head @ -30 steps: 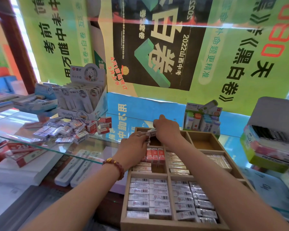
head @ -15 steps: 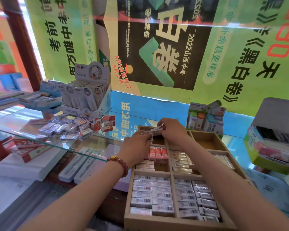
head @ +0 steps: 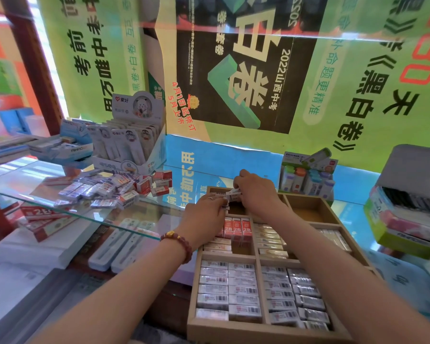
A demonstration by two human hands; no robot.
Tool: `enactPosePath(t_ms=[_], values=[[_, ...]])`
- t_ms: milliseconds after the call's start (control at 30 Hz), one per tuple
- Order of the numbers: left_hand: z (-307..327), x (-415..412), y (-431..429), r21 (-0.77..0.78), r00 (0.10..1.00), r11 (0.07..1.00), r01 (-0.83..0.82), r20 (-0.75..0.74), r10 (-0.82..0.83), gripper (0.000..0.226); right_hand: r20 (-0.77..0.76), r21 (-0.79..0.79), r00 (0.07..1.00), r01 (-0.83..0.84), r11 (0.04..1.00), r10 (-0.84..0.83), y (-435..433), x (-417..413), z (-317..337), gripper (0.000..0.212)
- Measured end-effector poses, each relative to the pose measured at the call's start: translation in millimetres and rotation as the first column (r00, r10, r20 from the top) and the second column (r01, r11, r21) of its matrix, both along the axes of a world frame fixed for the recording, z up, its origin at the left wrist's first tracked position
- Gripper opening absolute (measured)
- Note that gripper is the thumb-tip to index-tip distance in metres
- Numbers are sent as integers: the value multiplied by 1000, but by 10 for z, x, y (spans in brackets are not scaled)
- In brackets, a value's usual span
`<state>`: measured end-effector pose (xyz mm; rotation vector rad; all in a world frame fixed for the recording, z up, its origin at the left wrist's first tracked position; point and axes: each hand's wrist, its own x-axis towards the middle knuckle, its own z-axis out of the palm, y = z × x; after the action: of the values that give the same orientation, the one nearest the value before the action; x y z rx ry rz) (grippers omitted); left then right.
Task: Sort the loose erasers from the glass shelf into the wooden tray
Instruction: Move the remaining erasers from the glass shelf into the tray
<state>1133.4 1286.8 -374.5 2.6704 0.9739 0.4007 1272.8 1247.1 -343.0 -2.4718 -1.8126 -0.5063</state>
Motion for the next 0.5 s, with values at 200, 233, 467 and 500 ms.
enactPosePath(t_ms=[200, 233, 467, 500], values=[[11, -16, -16, -12, 1000, 1000, -9, 0, 9, 38, -89, -9, 995, 45, 999, -46, -2, 24, 267, 25], [14, -16, -18, -14, 1000, 1000, -10, 3, 10, 38, -169, 14, 984, 53, 999, -50, -3, 44, 282, 23], [12, -12, -15, -5, 1000, 1000, -4, 1, 4, 39, -225, -18, 971, 78, 997, -80, -30, 51, 94, 18], [13, -13, -14, -5, 1000, 1000, -5, 0, 5, 39, -208, -16, 974, 83, 996, -84, -24, 54, 94, 18]])
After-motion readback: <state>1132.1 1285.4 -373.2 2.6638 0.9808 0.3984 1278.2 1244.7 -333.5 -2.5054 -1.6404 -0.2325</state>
